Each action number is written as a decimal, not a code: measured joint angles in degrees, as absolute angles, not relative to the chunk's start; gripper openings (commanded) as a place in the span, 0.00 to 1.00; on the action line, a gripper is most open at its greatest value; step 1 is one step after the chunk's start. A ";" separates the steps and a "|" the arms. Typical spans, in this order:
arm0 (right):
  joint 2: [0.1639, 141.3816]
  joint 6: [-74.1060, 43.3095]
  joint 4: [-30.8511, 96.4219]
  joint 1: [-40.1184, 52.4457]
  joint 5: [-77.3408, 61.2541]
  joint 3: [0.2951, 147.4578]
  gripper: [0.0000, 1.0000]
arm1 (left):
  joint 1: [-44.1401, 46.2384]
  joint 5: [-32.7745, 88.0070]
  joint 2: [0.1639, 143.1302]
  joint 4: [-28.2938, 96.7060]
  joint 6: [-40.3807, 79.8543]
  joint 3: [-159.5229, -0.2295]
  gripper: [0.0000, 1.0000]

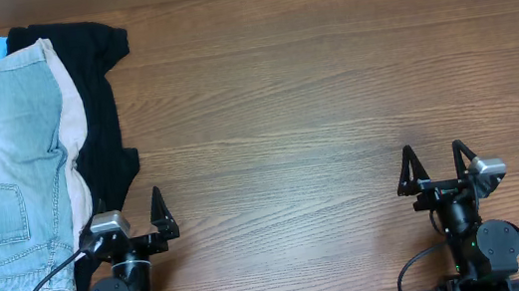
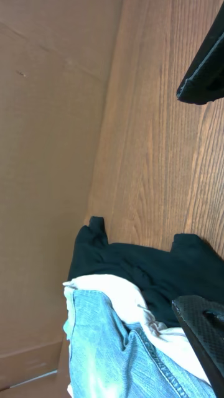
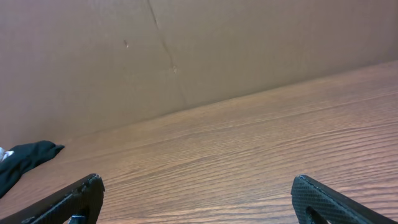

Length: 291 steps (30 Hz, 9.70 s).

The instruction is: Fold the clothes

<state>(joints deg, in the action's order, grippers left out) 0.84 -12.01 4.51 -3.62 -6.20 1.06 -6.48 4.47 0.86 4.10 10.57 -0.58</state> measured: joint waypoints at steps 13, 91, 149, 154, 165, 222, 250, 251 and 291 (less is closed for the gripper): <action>0.84 -11.99 4.49 -3.60 -6.22 1.06 1.00 | -6.48 4.49 0.86 4.10 10.57 -0.58 1.00; 0.84 -11.99 4.51 -3.60 -6.22 1.06 1.00 | -6.48 4.49 0.86 4.10 10.57 -0.58 1.00; 0.84 -11.97 4.51 -3.60 -6.22 1.06 1.00 | -6.48 4.03 0.86 4.12 10.55 -0.58 1.00; 0.84 -11.97 4.51 -3.60 -6.20 1.06 1.00 | -6.48 4.03 0.86 4.12 10.55 -0.58 1.00; 0.84 -11.99 -1.37 -3.60 -6.20 1.06 1.00 | -6.48 8.45 0.86 3.38 10.59 -0.56 1.00; 60.86 -7.42 31.44 -3.60 -19.64 55.90 1.00 | -6.61 2.39 90.63 47.22 -3.64 -76.64 1.00; 70.91 -7.46 32.36 -3.60 -20.16 55.90 0.93 | -22.50 -8.43 107.04 35.05 -7.55 -76.64 0.56; 70.91 -7.44 32.51 -3.60 -20.21 55.90 0.93 | -22.50 -8.64 108.01 34.57 -7.51 -76.64 0.47; 70.87 -10.63 44.40 -12.19 -20.62 61.23 0.96 | 15.44 1.39 111.04 64.29 6.13 -108.29 0.04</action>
<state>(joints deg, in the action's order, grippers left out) 70.87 -10.63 44.40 -12.19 -20.62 61.23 15.44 1.39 111.04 64.29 6.13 -108.29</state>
